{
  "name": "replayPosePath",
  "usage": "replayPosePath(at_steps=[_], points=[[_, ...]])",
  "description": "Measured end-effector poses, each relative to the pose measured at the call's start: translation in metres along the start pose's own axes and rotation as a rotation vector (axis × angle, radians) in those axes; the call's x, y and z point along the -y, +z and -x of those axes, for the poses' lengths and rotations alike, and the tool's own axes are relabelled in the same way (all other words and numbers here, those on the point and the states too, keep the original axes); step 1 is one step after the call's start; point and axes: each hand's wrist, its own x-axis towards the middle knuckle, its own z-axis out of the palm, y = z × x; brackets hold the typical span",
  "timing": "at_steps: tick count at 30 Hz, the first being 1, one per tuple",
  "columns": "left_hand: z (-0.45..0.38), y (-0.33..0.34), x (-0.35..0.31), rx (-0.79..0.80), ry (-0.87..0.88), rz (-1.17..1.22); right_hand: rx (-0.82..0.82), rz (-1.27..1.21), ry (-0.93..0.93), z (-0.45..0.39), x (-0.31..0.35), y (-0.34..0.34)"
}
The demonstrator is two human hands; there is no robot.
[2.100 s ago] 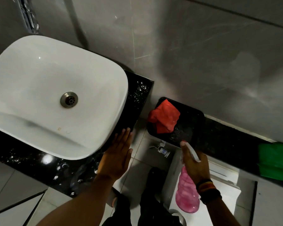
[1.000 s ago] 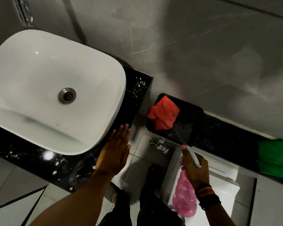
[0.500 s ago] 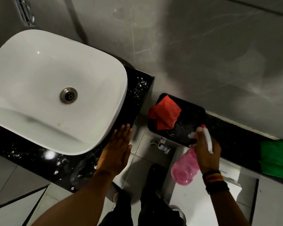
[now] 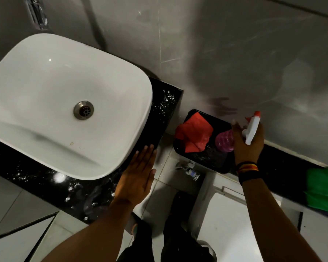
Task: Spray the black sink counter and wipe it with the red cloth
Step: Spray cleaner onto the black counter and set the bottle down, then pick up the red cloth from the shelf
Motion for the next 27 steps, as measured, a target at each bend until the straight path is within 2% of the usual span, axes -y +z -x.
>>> replayPosePath(at_steps=[2,5,7,9,12,15,19,22,24,26,27], points=[[0.000,0.000,0.000,0.001,-0.009,0.018,-0.049,0.007,0.099,0.011,-0.002,-0.003],[0.000,0.000,0.002,0.008,-0.020,0.007,-0.144,0.023,0.405,0.042,-0.018,-0.005],[-0.001,0.001,0.003,0.018,-0.020,0.033,-0.010,-0.041,0.578,0.067,-0.028,0.004],[-0.001,0.002,0.003,0.020,-0.016,0.038,0.114,-0.103,0.669,0.078,-0.031,0.026],[-0.001,0.002,0.003,0.026,-0.012,0.064,0.111,-0.041,0.636,0.067,-0.033,0.067],[0.000,0.003,0.004,0.019,-0.006,0.071,0.041,0.043,0.636,0.051,-0.037,0.096],[0.000,0.004,0.004,0.010,-0.002,0.047,-0.057,0.090,0.803,0.029,-0.036,0.116],[0.000,0.003,0.004,0.007,-0.006,0.069,-0.086,-0.013,0.900,0.013,-0.032,0.124],[0.000,0.002,0.004,0.001,-0.005,0.072,0.016,-0.216,0.949,0.005,-0.031,0.126],[0.000,0.001,0.003,-0.003,-0.005,0.074,0.109,-0.412,0.926,0.010,-0.020,0.124],[0.000,0.000,0.003,-0.004,-0.007,0.075,0.057,-0.402,0.854,0.013,-0.014,0.123]])
